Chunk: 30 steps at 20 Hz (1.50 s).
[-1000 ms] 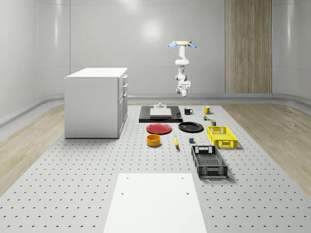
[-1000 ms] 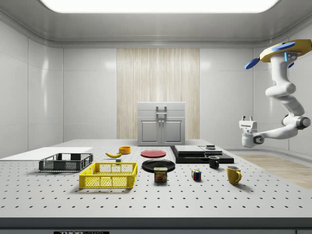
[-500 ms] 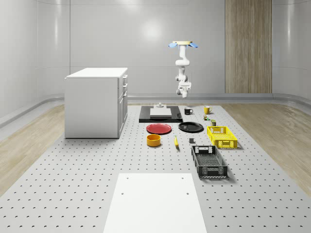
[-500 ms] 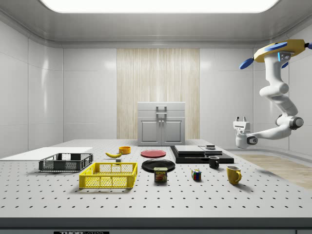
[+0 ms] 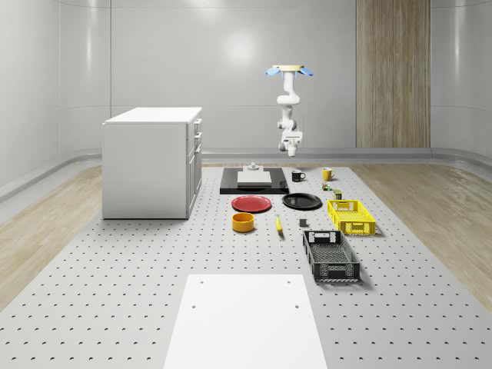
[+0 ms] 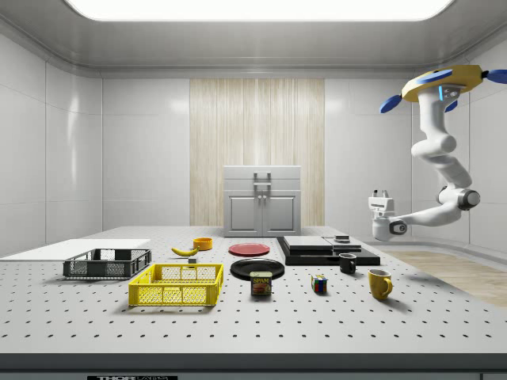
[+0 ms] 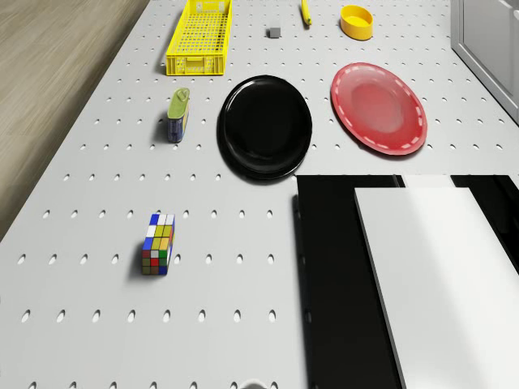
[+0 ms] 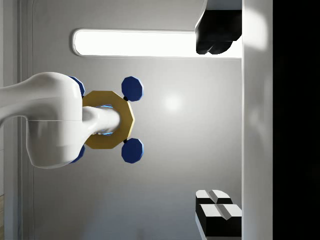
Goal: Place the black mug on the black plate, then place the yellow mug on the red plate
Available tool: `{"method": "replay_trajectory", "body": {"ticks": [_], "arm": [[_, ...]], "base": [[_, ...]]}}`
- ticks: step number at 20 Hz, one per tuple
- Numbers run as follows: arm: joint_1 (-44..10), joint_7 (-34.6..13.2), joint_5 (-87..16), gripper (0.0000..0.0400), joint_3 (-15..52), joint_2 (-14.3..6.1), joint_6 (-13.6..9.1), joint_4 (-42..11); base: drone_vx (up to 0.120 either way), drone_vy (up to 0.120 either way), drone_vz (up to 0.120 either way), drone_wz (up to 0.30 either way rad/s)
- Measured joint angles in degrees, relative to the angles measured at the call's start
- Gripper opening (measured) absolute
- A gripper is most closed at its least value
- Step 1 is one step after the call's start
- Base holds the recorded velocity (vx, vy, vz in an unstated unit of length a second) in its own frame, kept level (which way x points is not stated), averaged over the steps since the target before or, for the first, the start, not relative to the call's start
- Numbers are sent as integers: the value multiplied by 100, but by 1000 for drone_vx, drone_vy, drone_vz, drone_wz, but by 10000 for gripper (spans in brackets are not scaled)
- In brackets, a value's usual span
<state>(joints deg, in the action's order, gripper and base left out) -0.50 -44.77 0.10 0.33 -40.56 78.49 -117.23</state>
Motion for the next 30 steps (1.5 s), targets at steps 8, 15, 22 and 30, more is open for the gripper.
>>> {"method": "replay_trajectory", "body": {"ticks": [8,15,22,30], "arm": [[-8,-2,-24,400,20,-24,34,-23],[-27,-11,-102,400,77,-45,65,-44],[-83,-45,-359,400,259,-69,97,-73],[-314,-187,-1402,400,999,-122,152,-221]], "base": [[120,0,0,0],[69,0,0,0],[0,0,0,0],[0,0,-35,0]]}}
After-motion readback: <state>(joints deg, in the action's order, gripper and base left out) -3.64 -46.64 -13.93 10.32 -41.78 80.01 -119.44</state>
